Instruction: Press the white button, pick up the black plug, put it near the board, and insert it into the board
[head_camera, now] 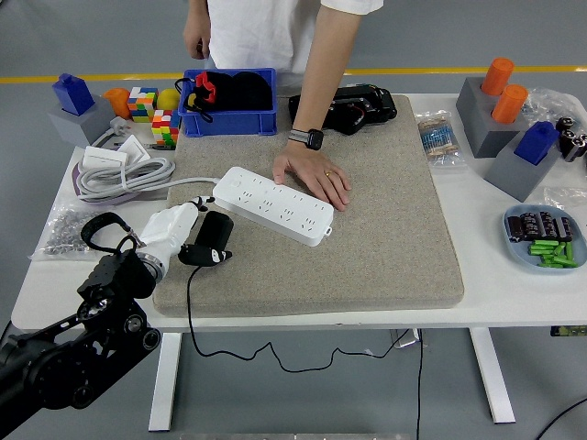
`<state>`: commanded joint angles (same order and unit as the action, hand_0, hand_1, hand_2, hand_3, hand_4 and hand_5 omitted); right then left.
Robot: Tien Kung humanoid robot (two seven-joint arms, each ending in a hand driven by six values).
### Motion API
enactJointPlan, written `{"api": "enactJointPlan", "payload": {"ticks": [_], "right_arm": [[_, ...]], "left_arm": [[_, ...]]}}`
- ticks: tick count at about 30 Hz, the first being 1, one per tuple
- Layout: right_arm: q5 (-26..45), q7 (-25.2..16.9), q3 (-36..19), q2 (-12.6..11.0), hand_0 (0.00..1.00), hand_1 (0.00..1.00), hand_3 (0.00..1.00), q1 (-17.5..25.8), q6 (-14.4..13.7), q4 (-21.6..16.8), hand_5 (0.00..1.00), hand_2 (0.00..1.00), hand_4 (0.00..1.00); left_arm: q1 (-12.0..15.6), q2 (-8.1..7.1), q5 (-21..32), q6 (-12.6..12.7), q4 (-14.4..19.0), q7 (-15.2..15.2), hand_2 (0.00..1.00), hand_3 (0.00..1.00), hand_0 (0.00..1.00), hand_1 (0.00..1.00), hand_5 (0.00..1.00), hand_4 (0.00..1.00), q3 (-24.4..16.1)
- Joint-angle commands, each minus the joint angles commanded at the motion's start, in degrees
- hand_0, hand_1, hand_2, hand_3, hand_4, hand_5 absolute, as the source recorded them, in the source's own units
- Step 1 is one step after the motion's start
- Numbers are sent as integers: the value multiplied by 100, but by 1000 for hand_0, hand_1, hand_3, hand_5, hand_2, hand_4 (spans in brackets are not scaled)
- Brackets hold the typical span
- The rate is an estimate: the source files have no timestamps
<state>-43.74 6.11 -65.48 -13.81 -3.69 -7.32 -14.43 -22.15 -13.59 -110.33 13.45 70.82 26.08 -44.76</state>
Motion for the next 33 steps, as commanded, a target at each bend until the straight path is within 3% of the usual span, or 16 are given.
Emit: {"api": "enactJointPlan", "payload": {"ticks": [3, 4, 9, 10, 15, 16, 21, 22, 27, 28, 33], "right_arm": [[1, -1, -11, 7, 642, 577, 543, -4, 0, -3, 321, 600, 644], [1, -1, -13, 8, 641, 578, 542, -6, 0, -2, 321, 602, 643], [2, -1, -17, 12, 641, 578, 542, -14, 2, -4, 321, 602, 643], [1, -2, -17, 11, 641, 579, 541, -14, 2, -6, 321, 602, 643], [6, -6, -17, 10, 641, 579, 541, -14, 0, -8, 321, 602, 643], [5, -5, -15, 9, 641, 579, 542, -13, 0, -7, 321, 602, 642], [10, -10, -3, 5, 641, 579, 542, -11, -3, -7, 321, 602, 642], [12, -10, 1, 4, 642, 578, 541, -15, -2, -7, 321, 602, 642], [14, -17, -6, 7, 642, 578, 541, -25, -6, -11, 321, 602, 642], [17, -19, -7, 7, 641, 578, 540, -27, -7, -9, 320, 602, 641], [23, -31, -4, 3, 641, 578, 540, -29, -14, -10, 320, 602, 641]], "left_arm": [[-11, 1, 10, 44, -12, -20, 802, 876, 641, 763, 280, 953, 17], [-14, 1, 13, 57, -15, -27, 717, 818, 438, 672, 259, 936, 23], [-34, 14, -38, 69, -48, 0, 717, 818, 438, 672, 259, 936, 46], [-36, 16, -51, 63, -54, 15, 656, 720, 369, 609, 142, 831, 50], [-37, 14, -120, 51, -78, 85, 656, 720, 369, 609, 142, 831, 66], [-38, 13, -137, 32, -85, 104, 553, 607, 258, 506, 2, 685, 68], [-42, 13, -215, 106, -113, 58, 553, 607, 258, 506, 2, 685, 68], [-47, 16, -228, 127, -120, 34, 453, 593, 196, 405, 2, 607, 66], [-64, 24, -301, 236, -152, -86, 453, 593, 196, 405, 2, 607, 84], [-66, 25, -307, 256, -162, -118, 411, 585, 173, 320, 2, 533, 87], [-65, 26, -318, 311, -195, -223, 411, 585, 173, 320, 2, 533, 100]]}}
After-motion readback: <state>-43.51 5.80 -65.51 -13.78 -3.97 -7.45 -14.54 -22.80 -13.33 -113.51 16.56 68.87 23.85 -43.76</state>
